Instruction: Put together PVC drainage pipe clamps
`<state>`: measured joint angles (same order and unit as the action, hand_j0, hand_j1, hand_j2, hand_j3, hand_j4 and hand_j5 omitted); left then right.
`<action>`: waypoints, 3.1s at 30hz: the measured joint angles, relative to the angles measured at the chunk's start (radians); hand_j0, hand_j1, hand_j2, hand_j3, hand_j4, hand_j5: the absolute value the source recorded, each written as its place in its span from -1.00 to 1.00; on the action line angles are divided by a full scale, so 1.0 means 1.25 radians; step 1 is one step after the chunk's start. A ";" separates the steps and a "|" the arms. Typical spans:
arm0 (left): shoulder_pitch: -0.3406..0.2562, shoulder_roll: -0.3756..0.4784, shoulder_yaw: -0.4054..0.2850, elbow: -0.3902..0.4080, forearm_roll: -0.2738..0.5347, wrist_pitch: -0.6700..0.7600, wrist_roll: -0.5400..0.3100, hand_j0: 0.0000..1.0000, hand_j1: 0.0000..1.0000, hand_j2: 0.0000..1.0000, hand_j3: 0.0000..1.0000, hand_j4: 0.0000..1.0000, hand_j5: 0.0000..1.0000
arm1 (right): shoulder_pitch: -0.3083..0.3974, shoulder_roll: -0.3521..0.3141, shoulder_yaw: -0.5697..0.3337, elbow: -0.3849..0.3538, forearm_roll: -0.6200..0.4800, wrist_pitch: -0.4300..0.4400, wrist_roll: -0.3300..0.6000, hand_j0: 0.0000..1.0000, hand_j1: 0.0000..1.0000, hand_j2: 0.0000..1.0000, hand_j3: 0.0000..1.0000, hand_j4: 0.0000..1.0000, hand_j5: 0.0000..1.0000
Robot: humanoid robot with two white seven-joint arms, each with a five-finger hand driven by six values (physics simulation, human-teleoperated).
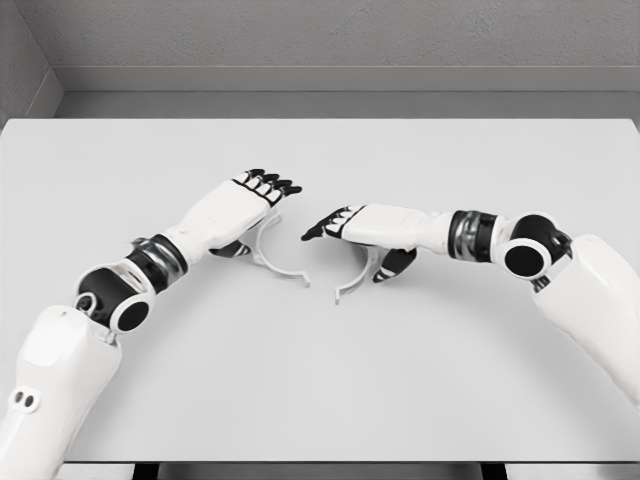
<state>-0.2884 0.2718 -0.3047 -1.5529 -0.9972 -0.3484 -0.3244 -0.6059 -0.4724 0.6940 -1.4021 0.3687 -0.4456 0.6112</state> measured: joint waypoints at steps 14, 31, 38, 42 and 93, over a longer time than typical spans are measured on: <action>-0.108 -0.002 0.003 0.110 -0.001 0.001 0.000 1.00 1.00 1.00 1.00 1.00 1.00 | -0.018 0.027 0.010 0.027 0.015 0.001 0.000 1.00 1.00 1.00 1.00 1.00 1.00; -0.123 -0.048 -0.049 0.120 -0.015 0.001 0.000 1.00 1.00 1.00 1.00 1.00 1.00 | -0.031 0.046 0.010 0.041 0.021 0.001 0.000 1.00 1.00 1.00 1.00 1.00 1.00; -0.125 -0.046 -0.040 0.119 -0.012 0.001 0.000 1.00 1.00 1.00 1.00 1.00 1.00 | -0.039 0.060 0.011 0.049 0.021 0.001 0.000 1.00 1.00 1.00 1.00 1.00 1.00; -0.122 -0.037 -0.014 0.123 -0.008 0.000 0.000 1.00 1.00 1.00 1.00 1.00 1.00 | -0.047 0.063 0.011 0.053 0.022 0.002 0.000 1.00 1.00 1.00 1.00 1.00 1.00; -0.141 -0.079 -0.074 0.155 -0.025 0.000 0.004 1.00 1.00 1.00 1.00 1.00 1.00 | 0.199 -0.408 -0.349 -0.285 -0.243 -0.116 0.000 1.00 1.00 1.00 1.00 1.00 1.00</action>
<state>-0.4648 0.1729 -0.3972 -1.3593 -1.0288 -0.3484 -0.3199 -0.3574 -0.9822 0.2573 -1.7590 0.0655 -0.5903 0.6114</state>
